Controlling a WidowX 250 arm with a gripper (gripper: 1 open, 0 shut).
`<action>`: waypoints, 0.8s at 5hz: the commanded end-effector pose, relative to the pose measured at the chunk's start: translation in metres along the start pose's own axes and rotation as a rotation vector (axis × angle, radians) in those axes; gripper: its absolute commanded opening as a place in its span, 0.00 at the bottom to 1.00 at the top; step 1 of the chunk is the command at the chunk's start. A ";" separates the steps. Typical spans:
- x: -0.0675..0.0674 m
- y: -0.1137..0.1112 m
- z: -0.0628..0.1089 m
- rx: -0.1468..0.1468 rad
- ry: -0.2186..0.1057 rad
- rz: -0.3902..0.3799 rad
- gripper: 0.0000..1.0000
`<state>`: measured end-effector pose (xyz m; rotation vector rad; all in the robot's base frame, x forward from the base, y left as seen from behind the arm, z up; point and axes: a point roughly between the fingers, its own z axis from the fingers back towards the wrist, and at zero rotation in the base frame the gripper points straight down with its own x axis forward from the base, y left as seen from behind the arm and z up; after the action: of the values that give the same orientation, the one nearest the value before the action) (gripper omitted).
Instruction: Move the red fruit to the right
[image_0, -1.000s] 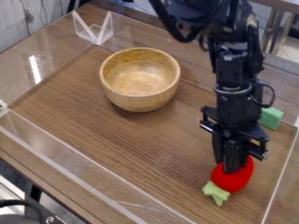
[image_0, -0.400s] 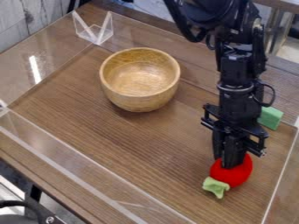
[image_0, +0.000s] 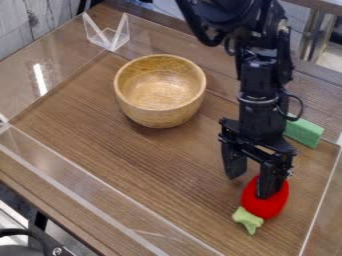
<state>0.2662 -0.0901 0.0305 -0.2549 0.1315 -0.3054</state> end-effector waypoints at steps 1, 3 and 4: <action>0.004 0.000 0.023 0.017 -0.080 0.047 1.00; 0.003 -0.008 0.068 0.051 -0.114 -0.007 1.00; 0.001 -0.003 0.080 0.067 -0.160 0.009 1.00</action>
<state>0.2738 -0.0757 0.0915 -0.2126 0.0281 -0.2835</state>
